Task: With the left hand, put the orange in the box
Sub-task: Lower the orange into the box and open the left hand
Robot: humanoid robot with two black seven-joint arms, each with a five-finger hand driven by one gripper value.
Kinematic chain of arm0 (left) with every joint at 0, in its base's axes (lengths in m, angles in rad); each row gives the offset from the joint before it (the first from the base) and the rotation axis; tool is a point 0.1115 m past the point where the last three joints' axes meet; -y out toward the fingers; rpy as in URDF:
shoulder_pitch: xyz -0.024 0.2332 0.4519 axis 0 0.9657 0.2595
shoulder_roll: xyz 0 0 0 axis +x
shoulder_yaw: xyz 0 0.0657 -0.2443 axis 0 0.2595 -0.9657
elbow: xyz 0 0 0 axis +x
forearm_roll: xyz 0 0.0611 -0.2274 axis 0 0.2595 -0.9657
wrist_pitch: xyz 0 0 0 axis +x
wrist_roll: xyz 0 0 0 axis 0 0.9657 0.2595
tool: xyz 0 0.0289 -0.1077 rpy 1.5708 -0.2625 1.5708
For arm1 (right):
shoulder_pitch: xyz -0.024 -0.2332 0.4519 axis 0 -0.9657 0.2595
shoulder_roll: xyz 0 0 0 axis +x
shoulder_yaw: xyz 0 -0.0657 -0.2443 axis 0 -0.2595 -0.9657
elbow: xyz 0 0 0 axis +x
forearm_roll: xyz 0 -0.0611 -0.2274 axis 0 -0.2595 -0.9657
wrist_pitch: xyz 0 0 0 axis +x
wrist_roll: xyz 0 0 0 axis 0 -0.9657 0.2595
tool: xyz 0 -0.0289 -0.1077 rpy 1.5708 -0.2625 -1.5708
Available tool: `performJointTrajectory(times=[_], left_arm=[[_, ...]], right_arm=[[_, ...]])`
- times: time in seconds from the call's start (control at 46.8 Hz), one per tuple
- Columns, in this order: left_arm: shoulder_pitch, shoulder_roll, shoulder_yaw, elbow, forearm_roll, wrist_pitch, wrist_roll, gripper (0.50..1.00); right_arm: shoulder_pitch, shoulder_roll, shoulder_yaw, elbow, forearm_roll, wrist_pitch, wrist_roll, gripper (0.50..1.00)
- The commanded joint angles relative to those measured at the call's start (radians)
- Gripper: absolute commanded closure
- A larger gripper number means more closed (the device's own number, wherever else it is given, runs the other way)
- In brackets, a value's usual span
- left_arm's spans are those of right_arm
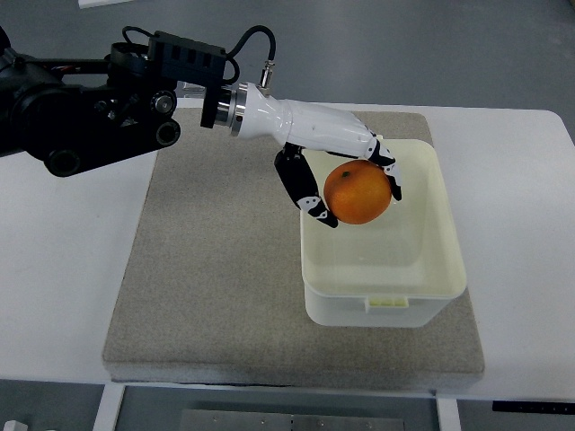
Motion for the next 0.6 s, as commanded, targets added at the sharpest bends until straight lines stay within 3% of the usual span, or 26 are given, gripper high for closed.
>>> performJointTrajectory(times=[0.0, 0.107, 0.235, 0.578], left_arm=[[0.0, 0.0, 0.001, 0.0, 0.0, -0.001, 0.0, 0.658], [0.0, 0.0, 0.001, 0.001, 0.0, -0.001, 0.0, 0.649], [0.002, 0.0, 0.001, 0.001, -0.002, -0.001, 0.0, 0.542], [0.0, 0.001, -0.004, 0.014, -0.006, 0.001, 0.0, 0.54]], right_arm=[[0.0, 0.0, 0.0, 0.0, 0.0, 0.0, 0.0, 0.568], [0.0, 0.0, 0.0, 0.0, 0.0, 0.0, 0.0, 0.568], [0.0, 0.0, 0.0, 0.0, 0.001, 0.0, 0.0, 0.568], [0.0, 0.0, 0.0, 0.0, 0.0, 0.0, 0.0, 0.568]])
